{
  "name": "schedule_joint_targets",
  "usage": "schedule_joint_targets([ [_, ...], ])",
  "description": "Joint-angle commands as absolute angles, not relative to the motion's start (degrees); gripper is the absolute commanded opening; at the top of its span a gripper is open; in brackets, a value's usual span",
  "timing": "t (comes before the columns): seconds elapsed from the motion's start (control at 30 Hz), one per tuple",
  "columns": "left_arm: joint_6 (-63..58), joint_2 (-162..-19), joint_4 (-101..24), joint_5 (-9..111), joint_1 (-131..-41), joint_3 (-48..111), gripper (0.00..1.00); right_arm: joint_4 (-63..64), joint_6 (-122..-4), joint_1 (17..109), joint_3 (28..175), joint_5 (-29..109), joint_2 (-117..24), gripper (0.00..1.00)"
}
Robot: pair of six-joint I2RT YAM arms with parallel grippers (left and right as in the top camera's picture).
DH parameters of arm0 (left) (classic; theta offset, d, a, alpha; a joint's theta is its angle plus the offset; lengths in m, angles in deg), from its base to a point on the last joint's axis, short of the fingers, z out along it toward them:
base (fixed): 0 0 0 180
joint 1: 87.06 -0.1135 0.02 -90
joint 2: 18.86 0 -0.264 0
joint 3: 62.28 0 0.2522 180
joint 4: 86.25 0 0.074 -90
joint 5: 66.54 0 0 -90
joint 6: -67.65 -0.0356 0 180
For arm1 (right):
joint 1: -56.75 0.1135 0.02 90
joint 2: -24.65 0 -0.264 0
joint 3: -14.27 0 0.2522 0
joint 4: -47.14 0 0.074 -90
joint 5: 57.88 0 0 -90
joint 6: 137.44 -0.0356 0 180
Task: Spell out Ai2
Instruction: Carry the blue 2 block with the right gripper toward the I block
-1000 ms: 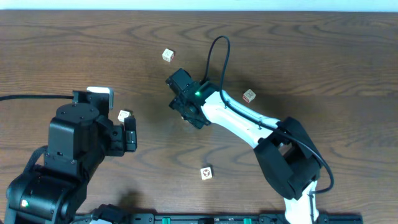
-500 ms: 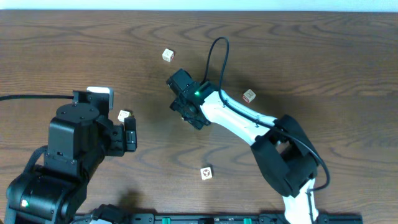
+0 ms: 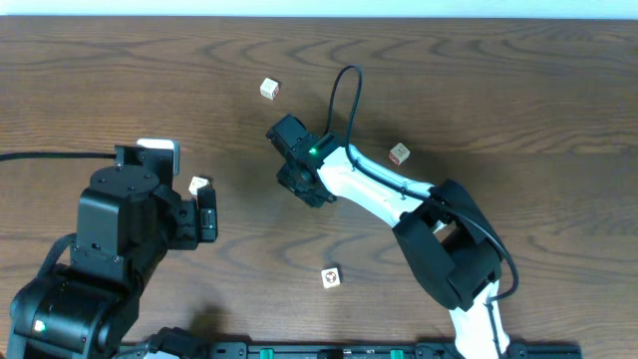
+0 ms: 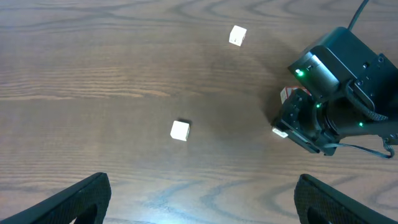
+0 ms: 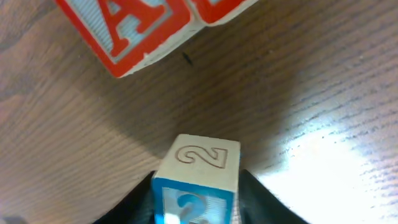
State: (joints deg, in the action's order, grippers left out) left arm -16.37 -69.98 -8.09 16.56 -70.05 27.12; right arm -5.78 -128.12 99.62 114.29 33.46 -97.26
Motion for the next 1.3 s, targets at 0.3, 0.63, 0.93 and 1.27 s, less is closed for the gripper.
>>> schedule_joint_targets([
  [0.3,-16.6,-69.9,-7.8,15.3,-70.2,27.8,0.95,-5.9,-118.5,99.6,115.8,32.2,-97.3,0.16],
  [0.63,-16.5,-69.9,-8.0,15.3,-70.2,27.8,0.95,-10.7,-100.8,99.2,116.1,21.4,-87.5,0.18],
  [0.93,-15.9,-69.9,-8.3,15.4,-70.2,27.8,0.95,-18.9,-93.0,92.6,116.1,17.9,-82.7,0.16],
  [1.27,-15.9,-70.2,-9.2,15.4,-70.2,27.8,0.95,-20.0,-91.4,83.6,116.1,27.8,-84.8,0.15],
])
